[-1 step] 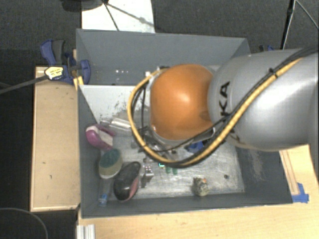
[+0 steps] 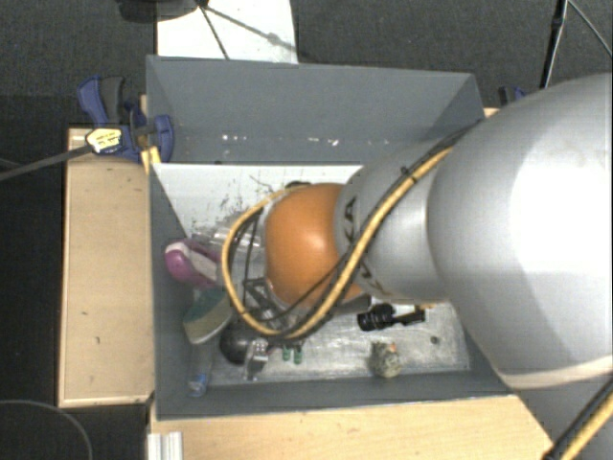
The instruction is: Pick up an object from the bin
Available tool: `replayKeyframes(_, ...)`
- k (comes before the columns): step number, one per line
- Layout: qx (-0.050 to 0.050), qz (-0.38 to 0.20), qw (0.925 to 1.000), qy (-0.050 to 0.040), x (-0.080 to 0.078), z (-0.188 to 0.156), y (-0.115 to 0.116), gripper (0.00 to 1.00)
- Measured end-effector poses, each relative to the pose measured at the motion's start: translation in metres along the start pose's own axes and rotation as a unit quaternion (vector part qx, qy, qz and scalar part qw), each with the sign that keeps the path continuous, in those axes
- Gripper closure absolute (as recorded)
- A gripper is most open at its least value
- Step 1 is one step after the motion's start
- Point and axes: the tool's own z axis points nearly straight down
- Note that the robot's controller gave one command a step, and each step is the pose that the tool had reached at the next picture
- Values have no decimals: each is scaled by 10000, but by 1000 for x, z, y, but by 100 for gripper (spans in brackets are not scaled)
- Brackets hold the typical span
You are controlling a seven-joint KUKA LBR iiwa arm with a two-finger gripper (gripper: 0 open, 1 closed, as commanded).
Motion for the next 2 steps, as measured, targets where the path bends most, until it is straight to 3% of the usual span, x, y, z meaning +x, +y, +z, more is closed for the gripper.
replayKeyframes(1,-20,21,10000,-33,-2,-5,1,100)
replayKeyframes(2,-41,347,9994,-69,-17,-137,0,100)
